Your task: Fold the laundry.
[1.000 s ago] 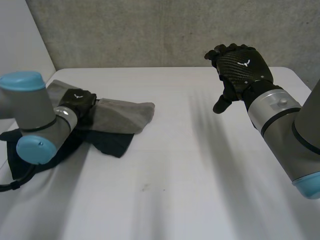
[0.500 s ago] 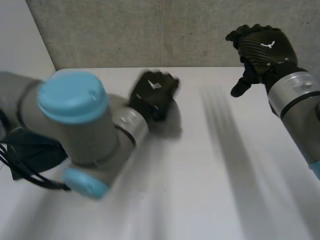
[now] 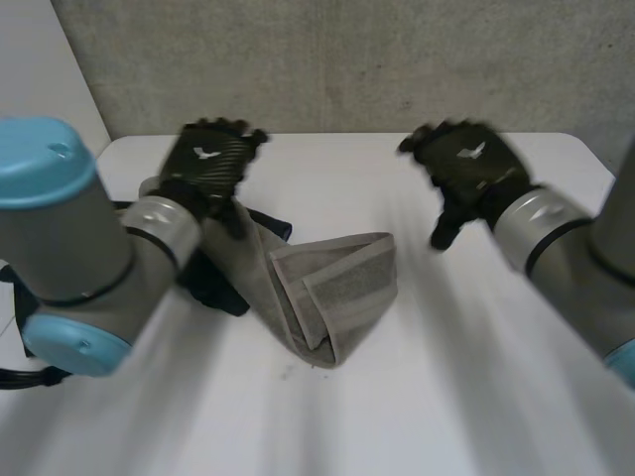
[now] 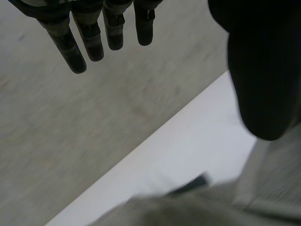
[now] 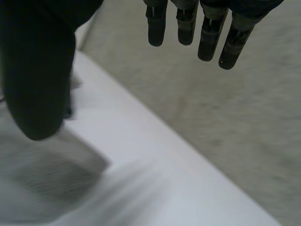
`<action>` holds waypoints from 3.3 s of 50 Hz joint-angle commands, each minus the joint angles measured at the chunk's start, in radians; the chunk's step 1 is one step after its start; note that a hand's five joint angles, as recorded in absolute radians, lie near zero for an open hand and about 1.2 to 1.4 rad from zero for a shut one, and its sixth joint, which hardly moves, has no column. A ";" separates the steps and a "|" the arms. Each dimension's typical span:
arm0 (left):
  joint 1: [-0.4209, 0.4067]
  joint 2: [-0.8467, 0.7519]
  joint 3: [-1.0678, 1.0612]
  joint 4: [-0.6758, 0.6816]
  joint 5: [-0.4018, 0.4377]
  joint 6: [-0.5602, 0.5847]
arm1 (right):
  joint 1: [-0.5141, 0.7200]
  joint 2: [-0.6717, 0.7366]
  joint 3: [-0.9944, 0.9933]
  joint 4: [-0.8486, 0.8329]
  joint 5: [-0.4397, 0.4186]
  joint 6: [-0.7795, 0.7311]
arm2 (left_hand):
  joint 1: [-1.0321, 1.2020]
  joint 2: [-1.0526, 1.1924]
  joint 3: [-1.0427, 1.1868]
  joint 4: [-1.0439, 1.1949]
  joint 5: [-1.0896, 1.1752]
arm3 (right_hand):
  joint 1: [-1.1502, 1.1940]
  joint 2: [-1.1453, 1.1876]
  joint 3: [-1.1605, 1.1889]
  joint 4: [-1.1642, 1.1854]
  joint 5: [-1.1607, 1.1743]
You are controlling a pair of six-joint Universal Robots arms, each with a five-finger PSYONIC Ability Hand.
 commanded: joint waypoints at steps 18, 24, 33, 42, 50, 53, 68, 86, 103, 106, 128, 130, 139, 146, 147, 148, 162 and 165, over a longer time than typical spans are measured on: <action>0.211 -0.287 0.074 -0.014 0.006 0.148 | 0.223 0.351 -0.016 -0.159 0.041 -0.144 | 0.340 0.330 0.322 0.332 0.309 | -0.013 -0.034 -0.030 -0.045 -0.056; 0.226 -0.307 0.081 -0.022 0.005 0.201 | 0.221 0.397 -0.036 -0.160 0.072 -0.203 | 0.401 0.391 0.383 0.393 0.371 | 0.047 0.026 0.030 0.015 0.004; 0.254 -0.303 0.075 -0.016 -0.009 0.263 | 0.221 0.457 -0.080 -0.160 0.101 -0.217 | 0.865 0.855 0.847 0.857 0.834 | 0.683 0.662 0.666 0.652 0.640; 0.265 -0.298 0.081 -0.011 -0.011 0.261 | 0.213 0.426 -0.097 -0.157 0.102 -0.201 | 1.203 1.193 1.185 1.195 1.172 | 1.209 1.187 1.192 1.177 1.166; 0.308 -0.295 0.106 -0.003 -0.030 0.266 | 0.151 0.327 -0.070 -0.112 0.121 -0.206 | 1.203 1.193 1.185 1.195 1.172 | 1.209 1.187 1.192 1.177 1.166; 0.329 -0.292 0.121 0.019 -0.047 0.269 | 0.097 0.270 -0.042 -0.061 0.151 -0.211 | 1.200 1.190 1.182 1.192 1.170 | 1.209 1.187 1.192 1.177 1.166; 0.457 -0.313 0.265 0.121 -0.073 0.330 | -0.109 0.139 0.073 -0.030 0.145 -0.281 | 1.142 1.131 1.123 1.133 1.111 | 1.209 1.187 1.192 1.177 1.166; 0.375 -0.327 0.279 0.167 -0.216 0.428 | -0.110 0.026 0.173 -0.027 0.142 -0.284 | -0.016 -0.026 -0.034 -0.024 -0.047 | 1.209 1.187 1.192 1.177 1.166; 0.098 -0.178 0.100 0.173 -0.048 0.390 | -0.095 -0.253 0.179 0.040 0.106 -0.274 | -0.016 -0.026 -0.034 -0.024 -0.047 | 1.209 1.187 1.192 1.177 1.166; 0.079 -0.204 0.116 0.175 0.002 0.367 | -0.096 -0.291 0.182 0.057 0.069 -0.270 | -0.016 -0.026 -0.034 -0.024 -0.047 | 1.209 1.187 1.192 1.177 1.166; -0.043 -0.589 0.406 0.072 0.129 0.313 | -0.103 -0.434 0.217 0.077 -0.014 -0.237 | 0.146 0.136 0.128 0.138 0.115 | 1.209 1.187 1.192 1.177 1.166; -0.043 -0.605 0.428 0.055 0.135 0.313 | -0.107 -0.434 0.217 0.077 -0.016 -0.237 | 0.205 0.195 0.187 0.197 0.174 | 1.209 1.187 1.192 1.177 1.166; -0.030 -0.681 0.583 -0.074 0.125 0.318 | -0.110 -0.410 0.203 0.071 -0.023 -0.238 | 1.206 1.196 1.188 1.198 1.175 | 1.209 1.187 1.192 1.177 1.166; 0.012 -0.662 0.702 -0.072 0.003 0.312 | -0.110 -0.223 0.055 0.063 -0.011 -0.235 | 1.206 1.196 1.188 1.198 1.175 | 1.209 1.187 1.192 1.177 1.166; 0.018 -0.645 0.744 -0.069 -0.026 0.304 | -0.109 -0.198 0.027 0.062 -0.011 -0.235 | 1.206 1.196 1.188 1.198 1.175 | 1.209 1.187 1.192 1.177 1.166; 0.018 -0.634 0.762 -0.066 -0.035 0.298 | -0.110 -0.169 -0.003 0.062 -0.010 -0.235 | 1.206 1.196 1.188 1.198 1.175 | 1.209 1.187 1.192 1.177 1.166; 0.026 -0.344 0.746 0.046 -0.154 0.100 | -0.099 0.152 -0.534 -0.127 0.144 -0.109 | 1.206 1.196 1.188 1.198 1.175 | 1.209 1.187 1.192 1.177 1.166; 0.027 -0.286 0.669 0.044 -0.185 0.097 | -0.098 0.150 -0.513 -0.124 0.139 -0.106 | 1.206 1.196 1.188 1.198 1.175 | 1.209 1.187 1.192 1.177 1.166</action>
